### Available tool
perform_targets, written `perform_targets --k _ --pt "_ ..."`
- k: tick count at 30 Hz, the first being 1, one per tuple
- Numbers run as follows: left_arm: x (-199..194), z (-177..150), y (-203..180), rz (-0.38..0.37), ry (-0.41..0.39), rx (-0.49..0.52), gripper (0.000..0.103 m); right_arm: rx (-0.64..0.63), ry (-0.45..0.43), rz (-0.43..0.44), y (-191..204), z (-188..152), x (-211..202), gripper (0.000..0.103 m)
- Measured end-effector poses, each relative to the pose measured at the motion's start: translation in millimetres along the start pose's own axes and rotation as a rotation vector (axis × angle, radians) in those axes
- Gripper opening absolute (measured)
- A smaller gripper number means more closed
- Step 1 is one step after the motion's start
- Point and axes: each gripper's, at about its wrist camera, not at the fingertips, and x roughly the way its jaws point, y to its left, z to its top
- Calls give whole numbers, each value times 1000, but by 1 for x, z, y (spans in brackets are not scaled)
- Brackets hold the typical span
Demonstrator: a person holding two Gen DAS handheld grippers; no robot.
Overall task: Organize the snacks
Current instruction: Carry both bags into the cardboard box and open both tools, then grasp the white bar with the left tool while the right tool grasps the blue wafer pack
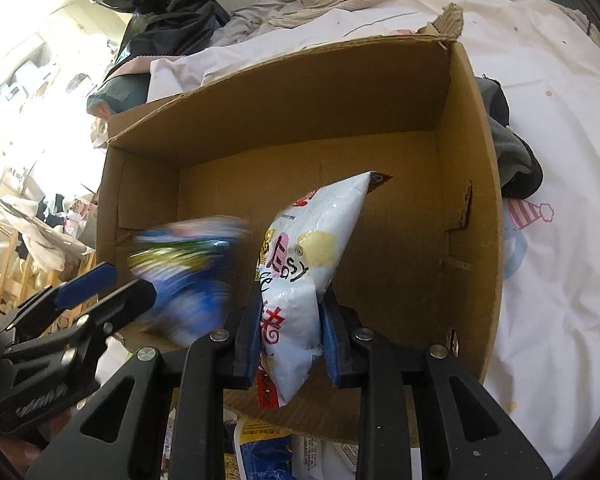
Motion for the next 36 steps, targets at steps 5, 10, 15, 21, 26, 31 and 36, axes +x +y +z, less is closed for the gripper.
perform_targets --k 5,10,15,21,26,31,36 --pt "-13 0 2 -16 -54 -16 94 -23 -71 -21 5 4 -17 62" --pt "-24 0 10 -9 -92 -44 95 -28 -191 -36 6 6 -43 92" --pt "-37 -1 16 1 -139 -62 95 -9 -215 -64 2 5 -52 92" --pt "-52 -8 25 57 -173 -63 95 -18 -272 -101 8 0 -73 92" --pt "-66 -17 31 73 -184 -56 95 -47 -312 -120 19 -16 -99 92" --pt "-77 -27 36 86 -190 -59 95 -58 -270 -115 23 -37 -102 92" --pt "-86 -41 40 96 -185 -68 95 -59 -251 -126 29 -56 -105 92"
